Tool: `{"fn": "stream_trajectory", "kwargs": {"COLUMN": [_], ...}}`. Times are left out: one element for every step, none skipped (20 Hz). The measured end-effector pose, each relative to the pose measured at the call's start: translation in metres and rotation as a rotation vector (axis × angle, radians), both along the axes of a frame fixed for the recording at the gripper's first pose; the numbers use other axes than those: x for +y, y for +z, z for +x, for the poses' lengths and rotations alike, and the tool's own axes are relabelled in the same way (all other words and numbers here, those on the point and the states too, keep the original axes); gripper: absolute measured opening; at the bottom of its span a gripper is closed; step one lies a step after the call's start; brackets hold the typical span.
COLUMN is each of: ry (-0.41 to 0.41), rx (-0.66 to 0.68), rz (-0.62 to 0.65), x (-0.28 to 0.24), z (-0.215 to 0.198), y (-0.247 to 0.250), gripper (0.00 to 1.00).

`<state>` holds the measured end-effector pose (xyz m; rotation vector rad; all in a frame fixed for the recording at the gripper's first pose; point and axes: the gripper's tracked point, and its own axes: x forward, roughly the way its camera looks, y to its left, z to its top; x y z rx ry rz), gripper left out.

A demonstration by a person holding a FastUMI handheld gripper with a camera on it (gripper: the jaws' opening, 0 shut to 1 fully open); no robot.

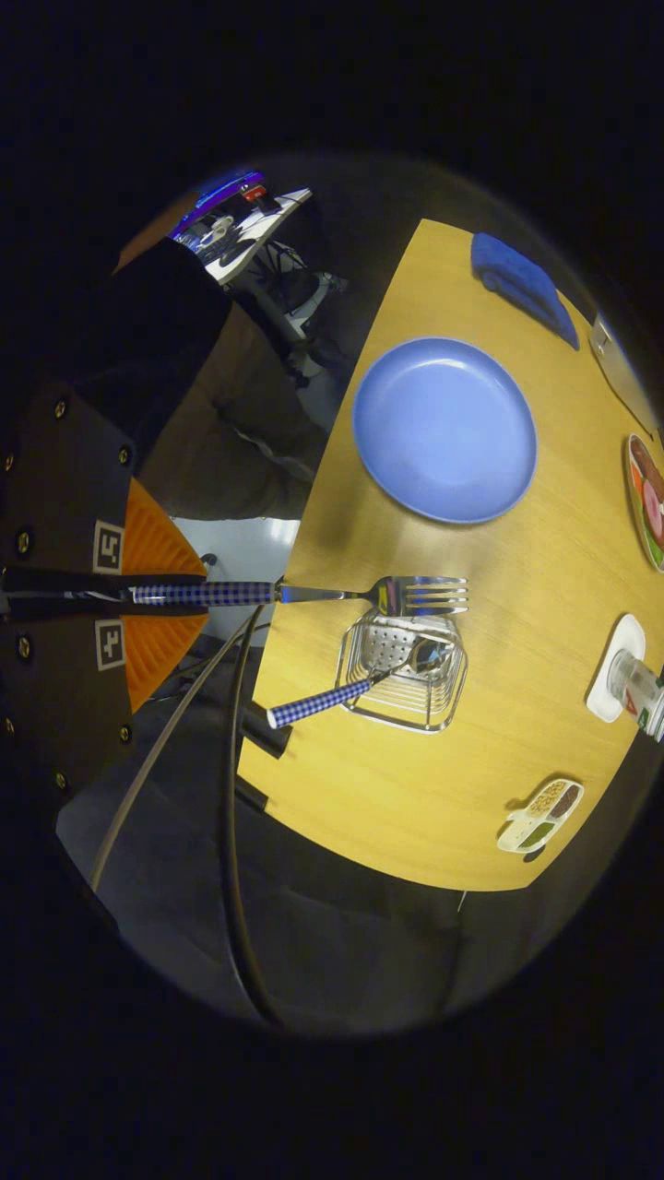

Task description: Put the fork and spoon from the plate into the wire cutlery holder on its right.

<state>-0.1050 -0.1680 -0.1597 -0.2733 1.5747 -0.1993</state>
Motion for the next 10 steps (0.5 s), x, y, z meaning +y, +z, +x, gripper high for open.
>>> {"fn": "stream_trajectory", "kwargs": {"ry": [-0.006,-0.014,-0.019,-0.020,-0.020,-0.019,-0.018,-0.016,-0.011,-0.008], "rx": [0.012,0.026,0.042,0.053,0.070,0.088,0.114,0.141,0.168,0.194], "rz": [-0.010,-0.017,-0.021,-0.024,-0.030,-0.032,-0.033,-0.030,-0.029,-0.027], "x": [-0.007,-0.015,-0.022,-0.028,-0.033,-0.037,-0.042,-0.044,-0.048,-0.049], "z": [-0.004,-0.008,-0.011,-0.014,-0.014,-0.018,-0.016,-0.015,-0.011,-0.008], "y": [0.002,0.005,0.007,0.007,0.008,0.007,0.005,0.003,0.001,0.000], "gripper": [0.04,0.04,0.03,0.03,0.04,0.04,0.04,0.04,0.03,0.04]}}
